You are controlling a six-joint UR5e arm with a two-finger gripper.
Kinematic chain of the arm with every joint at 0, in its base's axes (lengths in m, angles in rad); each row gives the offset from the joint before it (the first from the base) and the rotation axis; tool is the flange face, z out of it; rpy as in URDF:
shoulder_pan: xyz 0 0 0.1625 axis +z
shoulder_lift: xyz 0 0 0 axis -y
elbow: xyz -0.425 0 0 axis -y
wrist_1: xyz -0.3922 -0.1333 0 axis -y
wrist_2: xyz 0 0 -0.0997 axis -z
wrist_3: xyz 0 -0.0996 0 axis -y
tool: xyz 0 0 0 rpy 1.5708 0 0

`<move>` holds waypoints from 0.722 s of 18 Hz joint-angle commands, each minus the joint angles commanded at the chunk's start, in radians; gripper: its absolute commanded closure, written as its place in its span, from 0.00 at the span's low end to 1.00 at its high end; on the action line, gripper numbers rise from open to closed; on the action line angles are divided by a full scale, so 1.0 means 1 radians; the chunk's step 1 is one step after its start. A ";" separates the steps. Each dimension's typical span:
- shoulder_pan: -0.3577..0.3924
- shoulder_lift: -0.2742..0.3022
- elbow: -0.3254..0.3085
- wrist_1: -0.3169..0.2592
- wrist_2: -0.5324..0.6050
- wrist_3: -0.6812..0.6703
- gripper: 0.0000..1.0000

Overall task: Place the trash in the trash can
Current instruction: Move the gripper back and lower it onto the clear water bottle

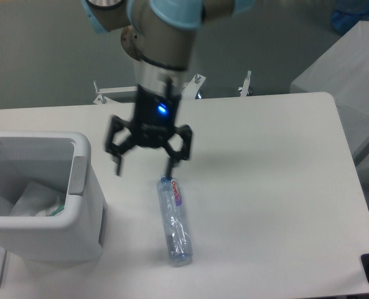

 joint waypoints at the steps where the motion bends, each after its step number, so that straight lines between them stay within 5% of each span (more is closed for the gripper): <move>1: 0.000 -0.029 0.008 -0.002 0.023 -0.001 0.00; 13: -0.041 -0.307 0.157 0.000 0.075 0.015 0.00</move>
